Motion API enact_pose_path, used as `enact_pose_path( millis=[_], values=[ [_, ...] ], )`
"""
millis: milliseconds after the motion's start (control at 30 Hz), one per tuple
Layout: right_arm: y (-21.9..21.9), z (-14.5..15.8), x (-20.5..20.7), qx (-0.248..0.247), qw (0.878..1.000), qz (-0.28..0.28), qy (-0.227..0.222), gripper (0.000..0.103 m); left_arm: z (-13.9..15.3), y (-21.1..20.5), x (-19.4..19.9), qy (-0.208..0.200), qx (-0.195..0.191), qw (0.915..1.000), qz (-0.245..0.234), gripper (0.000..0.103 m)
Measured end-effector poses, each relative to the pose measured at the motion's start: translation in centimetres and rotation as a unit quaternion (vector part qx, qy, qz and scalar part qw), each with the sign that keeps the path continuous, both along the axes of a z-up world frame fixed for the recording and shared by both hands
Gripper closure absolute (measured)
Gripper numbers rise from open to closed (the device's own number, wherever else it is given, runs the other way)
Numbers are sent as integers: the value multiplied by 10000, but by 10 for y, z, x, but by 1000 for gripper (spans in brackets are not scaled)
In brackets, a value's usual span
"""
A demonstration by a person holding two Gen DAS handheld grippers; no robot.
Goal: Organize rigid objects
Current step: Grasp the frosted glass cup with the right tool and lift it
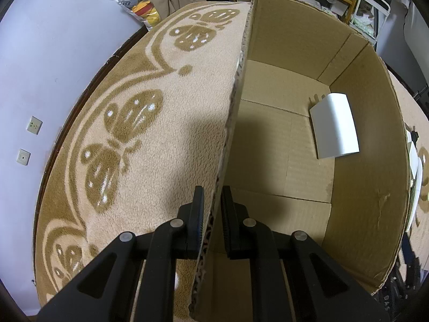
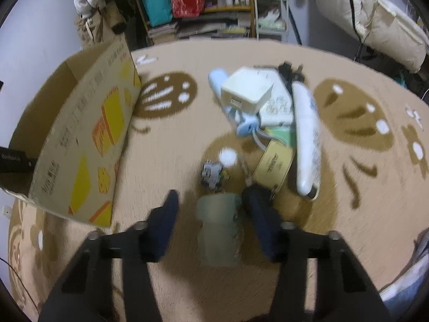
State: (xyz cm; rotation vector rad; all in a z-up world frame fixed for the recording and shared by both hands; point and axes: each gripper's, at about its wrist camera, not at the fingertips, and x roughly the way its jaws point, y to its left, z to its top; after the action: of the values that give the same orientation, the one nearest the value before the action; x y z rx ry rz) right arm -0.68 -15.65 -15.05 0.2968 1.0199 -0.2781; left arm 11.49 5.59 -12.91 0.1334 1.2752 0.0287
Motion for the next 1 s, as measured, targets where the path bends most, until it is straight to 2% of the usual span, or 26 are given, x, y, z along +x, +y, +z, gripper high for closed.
enact_pose_path(
  millis=[33, 200, 667, 1000],
  values=[
    [1, -2, -1, -33, 10000, -3, 11, 66, 0, 0, 0, 0, -3, 10000, 2, 92],
    [2, 1, -2, -235, 9997, 10, -35, 72, 0, 0, 0, -2, 6, 10000, -7, 92],
    [6, 31, 12, -356, 9976, 279, -526, 75, 0, 2, -1, 2, -17, 10000, -13, 92],
    [8, 71, 34, -398, 9921, 450, -1101, 75, 1, 2, -1, 8, -37, 10000, -2, 92]
  ],
)
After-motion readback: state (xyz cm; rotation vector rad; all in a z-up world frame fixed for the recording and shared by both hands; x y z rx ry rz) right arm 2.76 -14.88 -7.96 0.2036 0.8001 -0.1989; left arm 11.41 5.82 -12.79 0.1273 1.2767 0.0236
